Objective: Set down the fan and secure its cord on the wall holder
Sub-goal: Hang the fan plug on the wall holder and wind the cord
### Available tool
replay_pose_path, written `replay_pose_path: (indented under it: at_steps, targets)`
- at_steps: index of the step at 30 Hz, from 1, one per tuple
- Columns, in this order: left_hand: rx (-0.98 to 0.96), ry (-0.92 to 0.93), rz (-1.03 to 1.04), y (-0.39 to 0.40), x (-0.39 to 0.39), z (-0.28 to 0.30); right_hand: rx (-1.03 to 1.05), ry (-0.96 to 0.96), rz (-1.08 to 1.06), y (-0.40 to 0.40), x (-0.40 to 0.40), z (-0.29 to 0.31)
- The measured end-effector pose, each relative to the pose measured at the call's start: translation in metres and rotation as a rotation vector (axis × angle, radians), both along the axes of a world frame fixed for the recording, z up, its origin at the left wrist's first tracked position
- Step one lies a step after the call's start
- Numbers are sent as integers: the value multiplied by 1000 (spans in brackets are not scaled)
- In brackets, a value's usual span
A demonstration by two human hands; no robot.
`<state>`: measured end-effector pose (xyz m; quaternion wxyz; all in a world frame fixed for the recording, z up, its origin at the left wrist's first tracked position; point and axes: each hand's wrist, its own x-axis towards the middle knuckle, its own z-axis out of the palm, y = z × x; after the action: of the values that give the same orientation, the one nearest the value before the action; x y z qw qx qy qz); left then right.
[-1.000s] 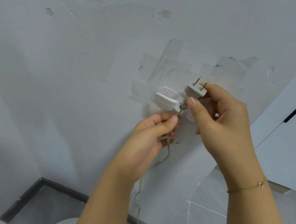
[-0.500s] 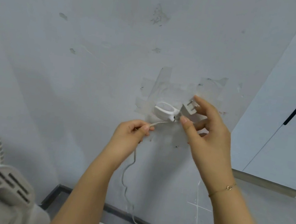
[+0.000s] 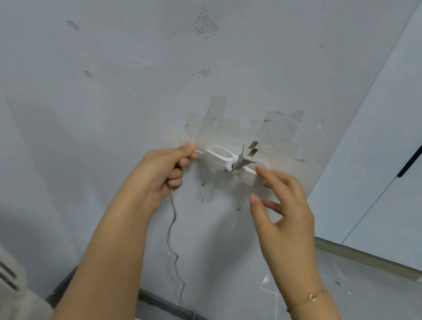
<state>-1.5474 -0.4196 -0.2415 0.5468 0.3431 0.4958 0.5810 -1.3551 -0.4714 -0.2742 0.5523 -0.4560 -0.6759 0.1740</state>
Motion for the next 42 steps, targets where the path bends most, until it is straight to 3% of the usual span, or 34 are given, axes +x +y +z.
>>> replay_pose_path:
  at_steps: [5,10,16,24,28,32,35,42]
  targets:
    - [40,18,46,-4,10,19,6,82,-21,-1,-2,-4]
    - [153,388,176,-17,32,33,0,29,-15,-2,4,-4]
    - [236,590,261,-23,49,38,-5,46,-185,-11,17,-15]
    - [148,472,246,-31,52,48,-83,237,-255,-34,20,-27]
    - [161,479,261,-34,67,50,-252,295,-158,-36,14,-36]
    - [122,385,208,-34,79,55,-278,317,-159,-36,18,-35]
    - [209,539,236,-34,86,51,-263,338,-184,-34,27,-33]
    - [300,1212,441,-47,103,57,-249,266,-152,-32,29,-39]
